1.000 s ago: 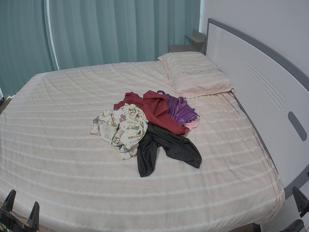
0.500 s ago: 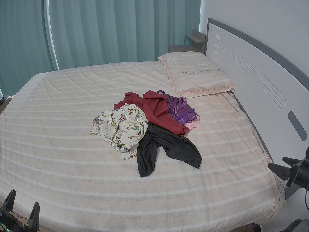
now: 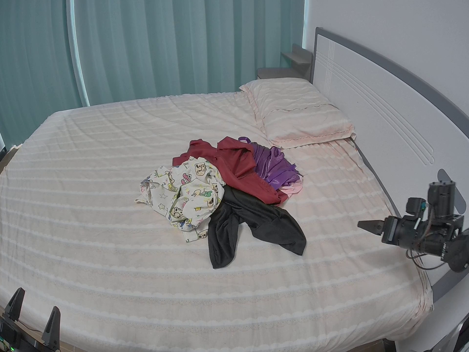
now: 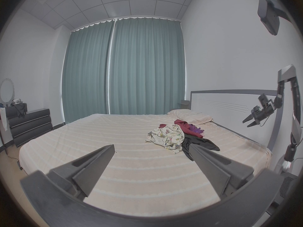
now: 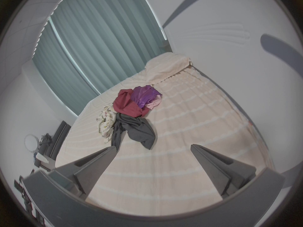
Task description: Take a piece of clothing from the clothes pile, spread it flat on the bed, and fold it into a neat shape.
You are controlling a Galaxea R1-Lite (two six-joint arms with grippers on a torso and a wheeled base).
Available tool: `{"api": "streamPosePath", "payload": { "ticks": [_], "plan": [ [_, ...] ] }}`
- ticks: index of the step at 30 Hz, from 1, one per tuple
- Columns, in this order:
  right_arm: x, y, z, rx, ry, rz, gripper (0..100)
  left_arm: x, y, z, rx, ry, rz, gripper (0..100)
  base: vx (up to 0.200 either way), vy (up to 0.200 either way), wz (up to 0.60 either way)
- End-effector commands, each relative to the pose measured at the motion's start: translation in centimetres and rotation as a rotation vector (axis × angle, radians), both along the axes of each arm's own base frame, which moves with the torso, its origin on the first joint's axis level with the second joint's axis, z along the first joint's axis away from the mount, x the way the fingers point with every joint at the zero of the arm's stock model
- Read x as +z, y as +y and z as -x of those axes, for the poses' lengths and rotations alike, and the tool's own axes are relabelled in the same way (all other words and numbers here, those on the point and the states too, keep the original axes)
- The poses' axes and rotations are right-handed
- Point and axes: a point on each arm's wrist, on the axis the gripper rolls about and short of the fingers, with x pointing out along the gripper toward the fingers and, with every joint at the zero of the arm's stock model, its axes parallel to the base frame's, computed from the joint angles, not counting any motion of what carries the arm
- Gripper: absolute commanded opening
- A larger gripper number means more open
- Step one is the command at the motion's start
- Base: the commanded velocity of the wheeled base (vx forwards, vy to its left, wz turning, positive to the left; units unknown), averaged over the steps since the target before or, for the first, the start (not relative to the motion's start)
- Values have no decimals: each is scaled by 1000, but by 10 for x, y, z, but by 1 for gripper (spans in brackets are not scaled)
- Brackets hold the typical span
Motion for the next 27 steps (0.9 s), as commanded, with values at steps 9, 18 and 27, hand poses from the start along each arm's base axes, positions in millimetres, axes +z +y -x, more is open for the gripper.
{"api": "streamPosePath", "payload": {
  "ticks": [9, 18, 27],
  "plan": [
    [-110, 59, -133, -72, 96, -85, 100, -5, 0, 0, 0, 1, 8, 100, 0, 0, 0],
    [-151, 104, -163, -46, 80, -60, 100, -5, 0, 0, 0, 1, 20, 100, 0, 0, 0],
    [-152, 128, -168, 25, 133, -60, 100, -5, 0, 0, 0, 1, 20, 100, 0, 0, 0]
  ]
}}
